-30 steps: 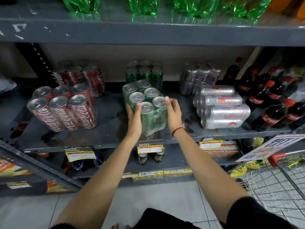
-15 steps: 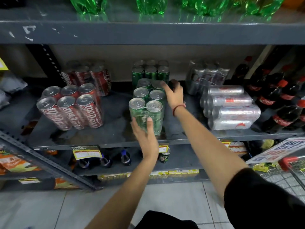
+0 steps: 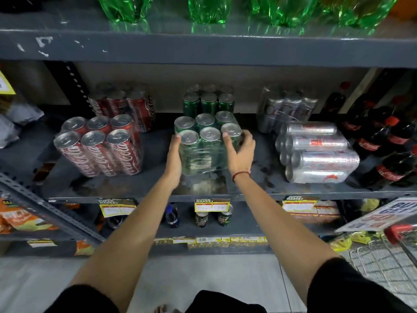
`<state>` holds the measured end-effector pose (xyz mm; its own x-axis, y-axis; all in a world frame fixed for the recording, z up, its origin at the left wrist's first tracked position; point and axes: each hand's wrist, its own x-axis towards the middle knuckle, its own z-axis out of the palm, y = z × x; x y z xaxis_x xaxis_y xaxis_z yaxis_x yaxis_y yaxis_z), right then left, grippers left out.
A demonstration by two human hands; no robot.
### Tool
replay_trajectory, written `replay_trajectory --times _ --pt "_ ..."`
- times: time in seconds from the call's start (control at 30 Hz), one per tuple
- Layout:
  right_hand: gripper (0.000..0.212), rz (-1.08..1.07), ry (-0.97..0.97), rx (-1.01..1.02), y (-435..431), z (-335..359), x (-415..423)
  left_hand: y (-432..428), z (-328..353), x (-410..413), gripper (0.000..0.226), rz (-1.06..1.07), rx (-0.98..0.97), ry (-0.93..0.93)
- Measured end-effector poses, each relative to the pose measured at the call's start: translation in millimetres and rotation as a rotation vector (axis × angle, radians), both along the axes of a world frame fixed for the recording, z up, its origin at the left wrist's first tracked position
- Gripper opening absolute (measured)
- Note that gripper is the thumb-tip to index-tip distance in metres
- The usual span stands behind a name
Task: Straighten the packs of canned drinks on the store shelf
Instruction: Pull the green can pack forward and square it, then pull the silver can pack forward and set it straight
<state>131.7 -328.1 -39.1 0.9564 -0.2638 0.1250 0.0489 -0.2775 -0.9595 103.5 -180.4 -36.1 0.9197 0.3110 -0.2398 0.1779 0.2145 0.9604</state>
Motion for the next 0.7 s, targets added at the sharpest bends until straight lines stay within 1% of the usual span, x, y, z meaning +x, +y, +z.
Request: replay_trajectory --times 0.07,0.13,0.17,0.27,0.3,0.33,0.37,0.4,0.43,0.5,0.53,0.57,0.63,0.7 --pt "0.057 -0.080 -0.026 -0.005 6.9 -4.4 -7.5 7.2 5.2 10.3 0.040 -0.020 -0.010 0.000" --pt "0.056 -0.122 -0.054 0.018 12.2 -4.4 -11.3 7.8 5.5 17.3 0.038 -0.015 -0.031 0.002" --pt "0.056 -0.125 -0.056 0.022 13.1 -5.3 -11.3 6.6 6.2 17.8 0.042 -0.009 -0.026 0.003" --pt "0.057 -0.056 -0.026 0.036 4.7 -2.3 -7.4 7.8 -6.0 26.0 0.068 0.044 -0.041 0.035" --pt "0.056 -0.025 -0.013 0.038 -1.7 0.0 -6.1 8.4 -9.2 29.6 0.071 0.077 -0.021 0.053" --pt "0.054 -0.004 -0.010 0.041 -9.6 3.1 -5.5 3.6 -3.4 27.2 0.070 0.134 0.014 0.064" --pt "0.051 -0.001 -0.030 0.042 -19.8 7.0 -5.2 -1.3 3.5 26.0 0.064 0.213 0.096 0.048" --pt "0.047 -0.022 -0.076 0.041 -31.7 11.6 -5.1 -6.4 9.4 25.6 0.056 0.306 0.222 0.026" --pt "0.043 -0.072 -0.140 0.035 -45.6 15.8 -5.2 -12.4 14.0 27.2 0.051 0.394 0.398 -0.019" --pt "0.037 -0.233 -0.264 -0.001 -81.1 21.8 -6.1 -33.9 29.5 32.1 0.051 0.480 0.713 -0.110" --pt "0.034 -0.309 -0.309 -0.038 -98.4 24.2 -7.3 -46.2 35.9 36.3 0.053 0.465 0.824 -0.162" --pt "0.033 -0.380 -0.339 -0.085 -114.9 25.4 -8.6 -59.2 40.4 41.5 0.056 0.406 0.877 -0.208" --pt "0.034 -0.537 -0.338 -0.181 -154.2 21.2 -10.1 -99.8 53.7 53.1 0.063 0.215 0.898 -0.311" --pt "0.047 -0.679 -0.239 -0.231 -188.0 13.3 -13.8 -144.3 59.4 66.7 0.058 -0.014 0.893 -0.415"
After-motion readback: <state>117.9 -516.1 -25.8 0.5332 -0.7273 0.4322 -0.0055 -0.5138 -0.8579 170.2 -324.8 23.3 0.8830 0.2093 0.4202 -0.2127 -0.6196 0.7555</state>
